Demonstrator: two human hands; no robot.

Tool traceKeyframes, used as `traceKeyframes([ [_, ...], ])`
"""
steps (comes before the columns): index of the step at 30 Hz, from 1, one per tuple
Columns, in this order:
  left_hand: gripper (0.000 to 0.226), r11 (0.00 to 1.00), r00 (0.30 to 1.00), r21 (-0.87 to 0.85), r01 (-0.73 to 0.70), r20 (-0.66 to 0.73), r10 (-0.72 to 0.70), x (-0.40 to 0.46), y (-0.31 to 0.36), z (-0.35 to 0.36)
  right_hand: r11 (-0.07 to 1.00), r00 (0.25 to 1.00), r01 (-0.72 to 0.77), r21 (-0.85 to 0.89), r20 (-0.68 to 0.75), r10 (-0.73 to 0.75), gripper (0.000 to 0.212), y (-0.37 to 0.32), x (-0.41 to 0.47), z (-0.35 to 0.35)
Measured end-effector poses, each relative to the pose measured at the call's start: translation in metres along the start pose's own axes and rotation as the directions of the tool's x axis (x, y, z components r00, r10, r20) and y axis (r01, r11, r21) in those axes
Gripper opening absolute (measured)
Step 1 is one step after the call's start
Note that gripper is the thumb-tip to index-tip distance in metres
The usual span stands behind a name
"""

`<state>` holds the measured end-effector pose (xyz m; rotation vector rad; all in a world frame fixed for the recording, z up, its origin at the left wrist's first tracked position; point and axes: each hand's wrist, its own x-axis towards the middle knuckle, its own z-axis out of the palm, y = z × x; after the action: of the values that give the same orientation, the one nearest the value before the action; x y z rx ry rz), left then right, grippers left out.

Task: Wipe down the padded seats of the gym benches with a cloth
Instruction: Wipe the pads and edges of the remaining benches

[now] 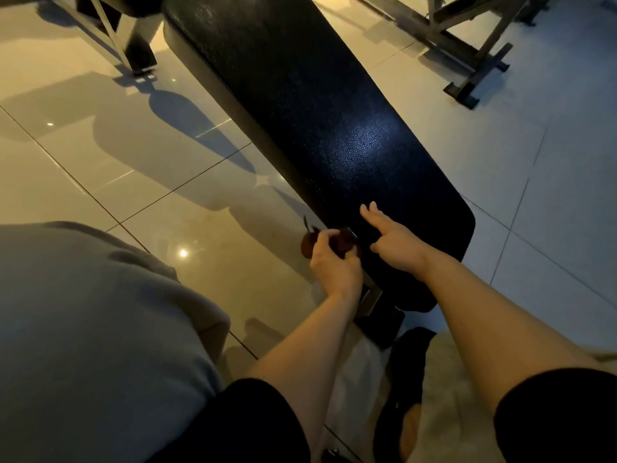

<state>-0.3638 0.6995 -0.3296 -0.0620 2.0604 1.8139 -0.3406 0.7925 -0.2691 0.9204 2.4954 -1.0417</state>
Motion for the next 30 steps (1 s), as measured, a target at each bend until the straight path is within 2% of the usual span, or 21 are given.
traceKeyframes([
  [2,0.019,0.990,0.990,0.010,0.140,0.015,-0.140,0.014,0.003,0.001,1.000,1.000,-0.007,0.003,0.001,0.007,0.079,0.000,0.001,0.001],
  [4,0.016,0.949,0.950,-0.033,0.313,0.016,-0.313,0.029,0.002,-0.002,1.000,1.000,-0.005,0.000,-0.005,0.005,0.080,0.002,0.001,0.002],
  [5,0.015,0.937,0.938,-0.042,0.348,0.011,-0.348,0.033,0.000,-0.003,1.000,1.000,-0.001,0.000,-0.011,0.001,0.080,0.002,0.000,0.002],
  [6,0.015,0.944,0.945,-0.052,0.325,-0.008,-0.326,0.034,-0.001,-0.004,1.000,1.000,0.006,0.003,-0.012,-0.006,0.080,0.003,0.000,0.003],
  [8,0.018,0.988,0.986,-0.076,0.132,-0.088,-0.138,0.026,0.002,-0.004,1.000,1.000,0.015,0.010,-0.007,-0.015,0.080,0.005,0.001,0.001],
  [10,0.020,0.997,0.984,-0.051,-0.056,-0.172,0.047,0.018,0.003,-0.001,1.000,1.000,0.018,0.011,0.002,-0.018,0.079,0.006,0.003,-0.001],
  [11,0.021,0.996,0.979,-0.025,-0.085,-0.188,0.079,0.017,0.003,-0.001,1.000,1.000,0.019,0.013,0.006,-0.019,0.079,0.007,0.003,-0.001],
  [12,0.021,0.998,0.982,-0.015,-0.065,-0.178,0.062,0.019,0.001,0.001,1.000,1.000,0.016,0.017,0.012,-0.016,0.079,0.007,0.004,-0.002],
  [13,0.018,0.999,0.990,-0.032,0.009,-0.141,-0.014,0.022,-0.001,0.001,1.000,1.000,0.011,0.021,0.016,-0.012,0.079,0.007,0.004,-0.003],
  [15,0.019,0.959,0.963,-0.096,0.268,-0.015,-0.271,0.030,-0.003,0.001,1.000,1.000,0.006,0.030,0.018,-0.006,0.080,0.009,0.004,-0.004],
  [16,0.022,0.930,0.936,-0.103,0.352,0.020,-0.352,0.032,-0.005,0.000,0.999,1.000,0.007,0.036,0.017,-0.008,0.081,0.010,0.003,-0.004],
  [17,0.023,0.929,0.934,-0.093,0.358,0.010,-0.358,0.031,-0.008,-0.001,0.999,1.000,0.014,0.039,0.014,-0.014,0.081,0.010,0.003,-0.002],
  [20,0.013,0.982,0.977,-0.008,0.188,-0.102,-0.188,0.025,-0.003,-0.005,0.999,0.999,0.033,0.038,0.009,-0.034,0.079,0.011,0.002,-0.003],
  [22,0.019,0.988,0.972,0.089,0.127,-0.208,-0.106,0.028,0.005,-0.013,0.999,0.999,0.023,0.037,0.021,-0.024,0.078,0.010,0.003,-0.004],
  [24,0.022,0.998,0.961,0.008,0.060,-0.270,-0.056,0.034,0.019,-0.020,0.999,1.000,0.024,0.041,0.010,-0.024,0.077,0.008,0.003,-0.004],
  [26,0.018,0.991,0.959,-0.126,0.038,-0.274,-0.072,0.036,0.032,-0.019,0.998,0.999,0.031,0.047,-0.008,-0.031,0.078,0.008,0.001,-0.003],
  [30,0.030,0.993,0.981,-0.044,0.108,-0.155,-0.114,0.014,0.019,-0.006,0.998,0.999,0.045,0.037,-0.018,-0.044,0.077,0.006,-0.005,-0.002],
])
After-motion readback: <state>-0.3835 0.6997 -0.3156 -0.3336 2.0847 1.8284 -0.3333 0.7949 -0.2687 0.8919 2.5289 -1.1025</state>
